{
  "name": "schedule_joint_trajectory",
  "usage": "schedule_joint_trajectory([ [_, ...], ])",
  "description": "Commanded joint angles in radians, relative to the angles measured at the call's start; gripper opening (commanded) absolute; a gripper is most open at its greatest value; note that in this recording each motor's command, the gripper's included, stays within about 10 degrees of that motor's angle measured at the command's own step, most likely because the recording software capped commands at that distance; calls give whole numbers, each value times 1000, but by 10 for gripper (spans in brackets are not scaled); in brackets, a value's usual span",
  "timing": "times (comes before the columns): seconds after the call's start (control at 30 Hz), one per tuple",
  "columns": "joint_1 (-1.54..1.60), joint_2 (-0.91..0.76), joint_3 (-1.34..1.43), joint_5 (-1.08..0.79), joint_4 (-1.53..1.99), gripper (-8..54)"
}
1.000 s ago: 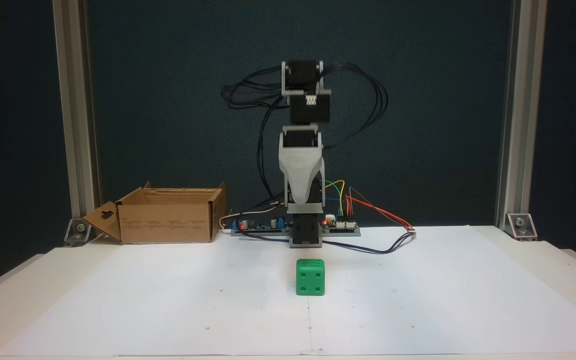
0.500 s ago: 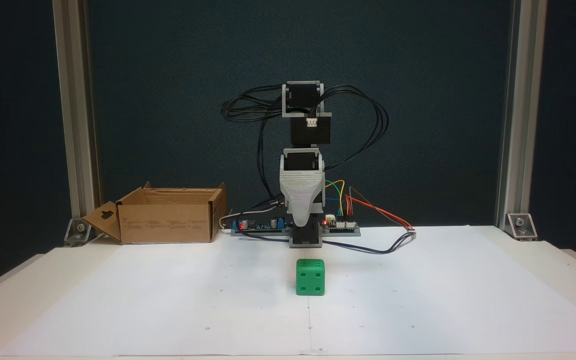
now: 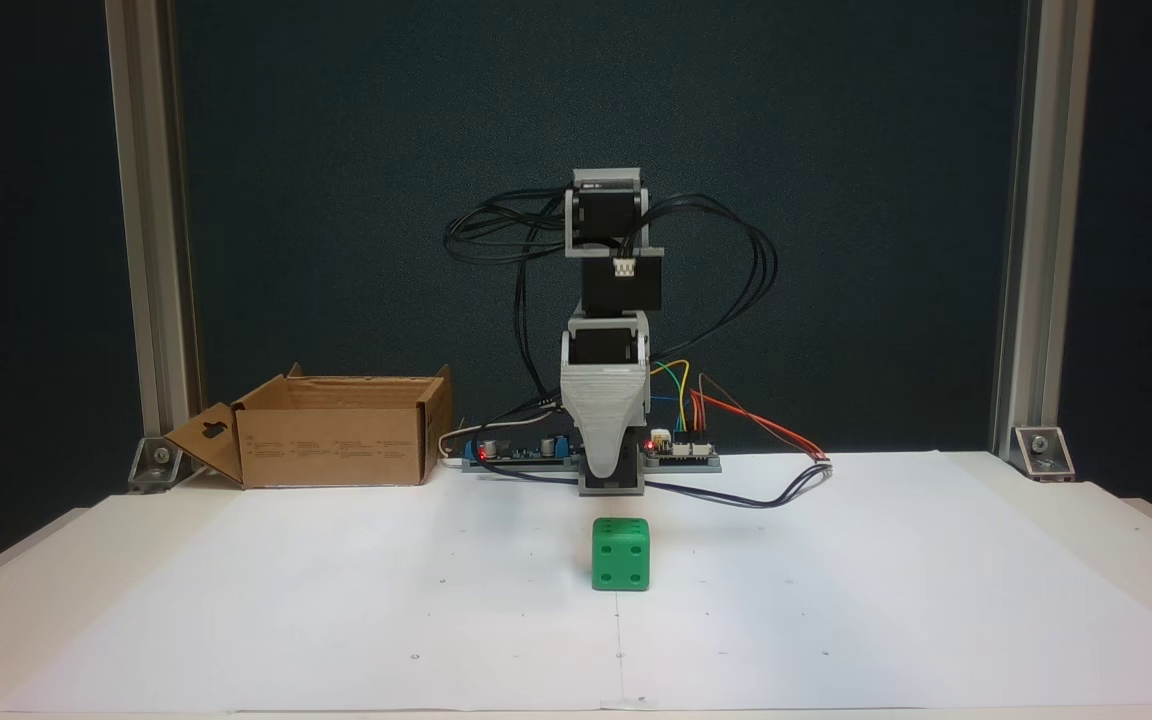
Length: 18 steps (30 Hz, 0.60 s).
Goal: Grasp a green dice and put it in the bin.
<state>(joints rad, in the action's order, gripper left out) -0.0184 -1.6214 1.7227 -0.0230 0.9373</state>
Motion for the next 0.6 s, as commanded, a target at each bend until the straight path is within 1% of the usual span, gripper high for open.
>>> schedule_joint_trajectory([
  [0.0,6,-3,-21,9,-5,435],
  [0.2,12,6,-5,9,-6,454],
  [0.57,25,14,3,11,-20,453],
])
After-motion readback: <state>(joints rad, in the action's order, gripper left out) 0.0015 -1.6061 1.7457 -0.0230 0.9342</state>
